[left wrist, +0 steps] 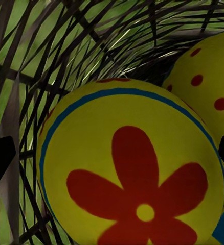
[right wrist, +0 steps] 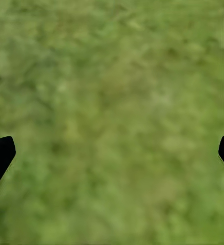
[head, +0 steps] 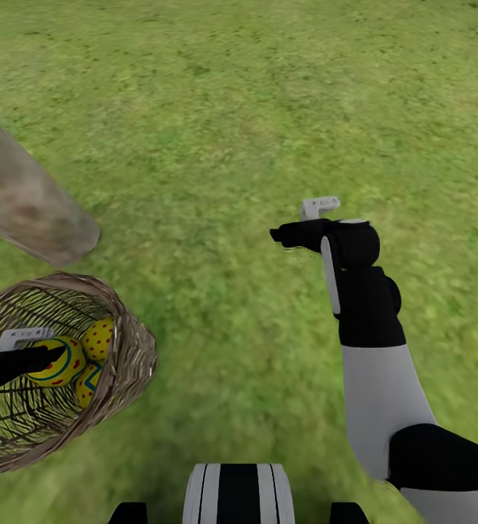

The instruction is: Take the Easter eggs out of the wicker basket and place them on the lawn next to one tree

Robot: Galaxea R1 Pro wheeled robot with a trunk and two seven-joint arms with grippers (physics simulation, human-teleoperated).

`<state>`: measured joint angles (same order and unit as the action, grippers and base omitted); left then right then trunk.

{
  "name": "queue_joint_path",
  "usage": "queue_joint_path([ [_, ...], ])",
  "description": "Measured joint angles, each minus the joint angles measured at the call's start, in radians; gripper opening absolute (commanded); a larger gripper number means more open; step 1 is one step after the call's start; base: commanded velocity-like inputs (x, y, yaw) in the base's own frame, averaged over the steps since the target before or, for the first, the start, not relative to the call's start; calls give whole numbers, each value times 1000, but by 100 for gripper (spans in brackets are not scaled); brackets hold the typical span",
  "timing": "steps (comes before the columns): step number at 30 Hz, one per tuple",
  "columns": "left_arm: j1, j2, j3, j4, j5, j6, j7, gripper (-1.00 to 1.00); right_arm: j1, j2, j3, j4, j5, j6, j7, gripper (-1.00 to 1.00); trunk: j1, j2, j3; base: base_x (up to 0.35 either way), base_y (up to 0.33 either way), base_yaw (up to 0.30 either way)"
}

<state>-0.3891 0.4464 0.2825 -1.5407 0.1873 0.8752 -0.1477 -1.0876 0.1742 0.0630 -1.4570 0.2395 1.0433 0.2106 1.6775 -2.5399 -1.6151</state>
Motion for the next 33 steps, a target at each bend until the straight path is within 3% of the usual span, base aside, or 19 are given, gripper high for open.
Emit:
queue_joint_path([
  [12,0,0,0,0,-2,7,0,100,-59,0,0,10,-1,0,0,100,2,-1,-15,0,0,0],
  [33,1,0,-10,0,-1,37,0,100,-68,0,0,20,-1,0,-1,100,3,-1,-23,0,0,0],
])
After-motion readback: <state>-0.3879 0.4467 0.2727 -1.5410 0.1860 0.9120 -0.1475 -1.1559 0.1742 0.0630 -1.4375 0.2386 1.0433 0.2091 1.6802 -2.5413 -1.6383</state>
